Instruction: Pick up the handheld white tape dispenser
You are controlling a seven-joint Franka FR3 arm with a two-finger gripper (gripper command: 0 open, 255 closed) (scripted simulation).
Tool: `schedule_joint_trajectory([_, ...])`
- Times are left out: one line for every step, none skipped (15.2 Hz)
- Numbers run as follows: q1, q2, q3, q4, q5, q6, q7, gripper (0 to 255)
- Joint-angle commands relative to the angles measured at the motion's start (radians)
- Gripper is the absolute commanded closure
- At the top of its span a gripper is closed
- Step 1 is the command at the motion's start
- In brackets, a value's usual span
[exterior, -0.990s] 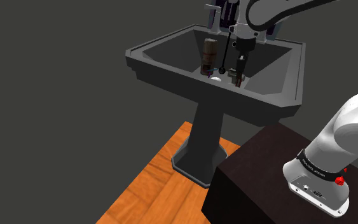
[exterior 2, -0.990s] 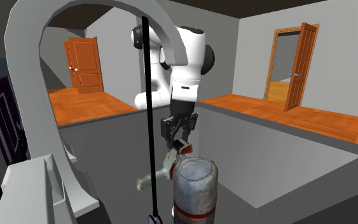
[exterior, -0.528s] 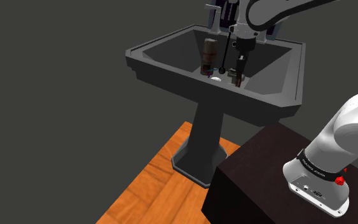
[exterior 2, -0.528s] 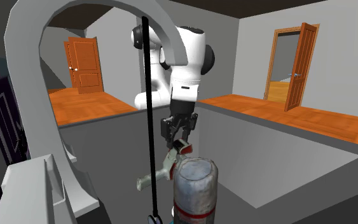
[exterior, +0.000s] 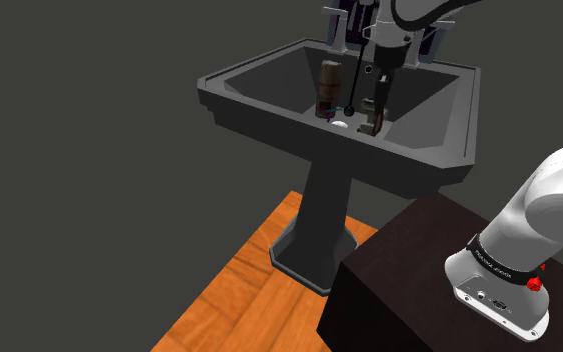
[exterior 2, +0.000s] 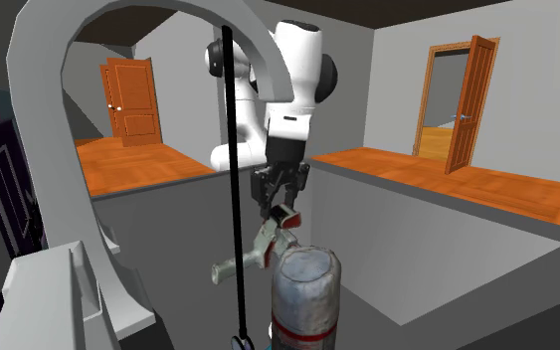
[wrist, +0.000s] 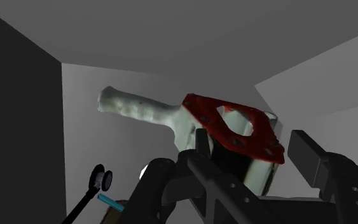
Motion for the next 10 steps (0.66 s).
schedule_joint_trajectory([0.0, -0.008, 0.001, 0.02, 0.001, -0.028, -0.002, 255])
schedule_joint_trajectory([0.001, -0.01, 0.001, 0.031, 0.001, -0.041, -0.003, 255])
schedule_joint_trajectory([0.001, -0.012, 0.002, 0.043, 0.002, -0.055, -0.004, 255])
schedule_joint_trajectory([0.001, -0.014, 0.002, 0.055, 0.002, -0.069, -0.005, 255])
schedule_joint_trajectory([0.001, -0.015, 0.003, 0.067, 0.003, -0.082, -0.007, 255])
schedule_joint_trajectory([0.001, -0.017, 0.003, 0.079, 0.003, -0.096, -0.008, 255])
schedule_joint_trajectory([0.001, -0.018, 0.004, 0.092, 0.004, -0.109, -0.009, 255])
schedule_joint_trajectory([0.001, -0.019, 0.004, 0.104, 0.004, -0.123, -0.01, 255])
schedule_joint_trajectory([0.001, -0.019, 0.004, 0.106, 0.004, -0.125, -0.01, 255])
schedule_joint_trajectory([0.001, -0.019, 0.004, 0.106, 0.004, -0.125, -0.01, 255])
